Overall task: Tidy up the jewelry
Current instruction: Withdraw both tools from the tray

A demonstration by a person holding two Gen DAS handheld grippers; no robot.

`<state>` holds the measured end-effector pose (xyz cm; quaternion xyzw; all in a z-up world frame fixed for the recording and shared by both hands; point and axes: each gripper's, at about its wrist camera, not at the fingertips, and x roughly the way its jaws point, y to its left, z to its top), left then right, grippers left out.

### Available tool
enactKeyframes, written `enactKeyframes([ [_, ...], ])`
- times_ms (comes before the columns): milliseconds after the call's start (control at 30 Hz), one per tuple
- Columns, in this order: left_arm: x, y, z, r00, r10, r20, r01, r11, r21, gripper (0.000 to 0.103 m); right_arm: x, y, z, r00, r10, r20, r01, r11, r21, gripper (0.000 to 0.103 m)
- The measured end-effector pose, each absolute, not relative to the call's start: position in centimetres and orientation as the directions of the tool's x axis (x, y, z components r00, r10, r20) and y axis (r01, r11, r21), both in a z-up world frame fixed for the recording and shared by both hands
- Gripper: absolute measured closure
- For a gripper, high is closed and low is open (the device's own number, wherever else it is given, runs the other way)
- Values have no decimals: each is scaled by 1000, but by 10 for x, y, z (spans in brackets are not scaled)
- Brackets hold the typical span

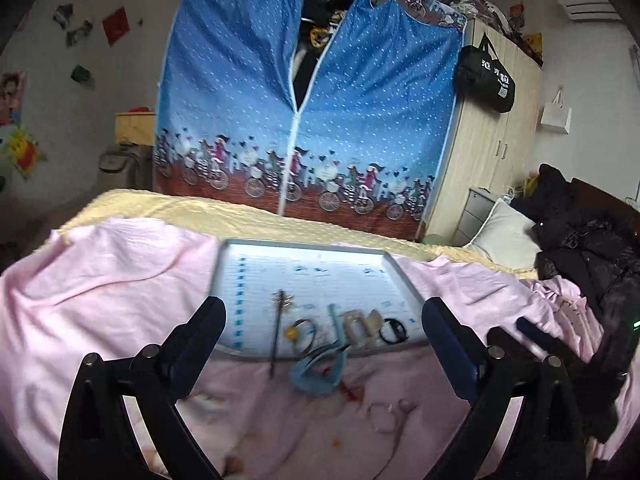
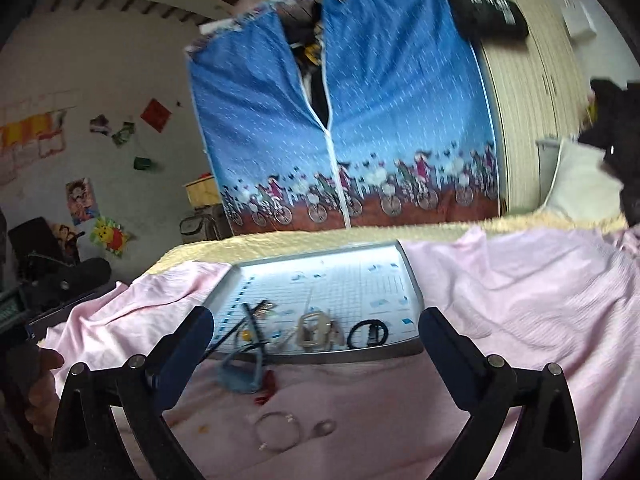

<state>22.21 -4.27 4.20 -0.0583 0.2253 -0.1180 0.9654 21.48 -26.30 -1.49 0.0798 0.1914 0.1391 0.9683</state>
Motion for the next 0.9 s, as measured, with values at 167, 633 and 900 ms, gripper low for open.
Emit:
enactKeyframes([
  [167, 185, -18, 34, 880, -226, -418, 161, 970, -184, 7, 173, -249, -10, 900, 291, -323, -241, 952, 188, 0],
  [633, 141, 0, 5, 854, -181, -488, 163, 983, -81, 7, 122, -213, -30, 876, 214, -433, -180, 976, 120, 0],
  [900, 150, 3, -22, 795, -199, -573, 188, 979, -79, 7, 139, -192, -57, 796, 194, -574, -193, 979, 63, 0],
])
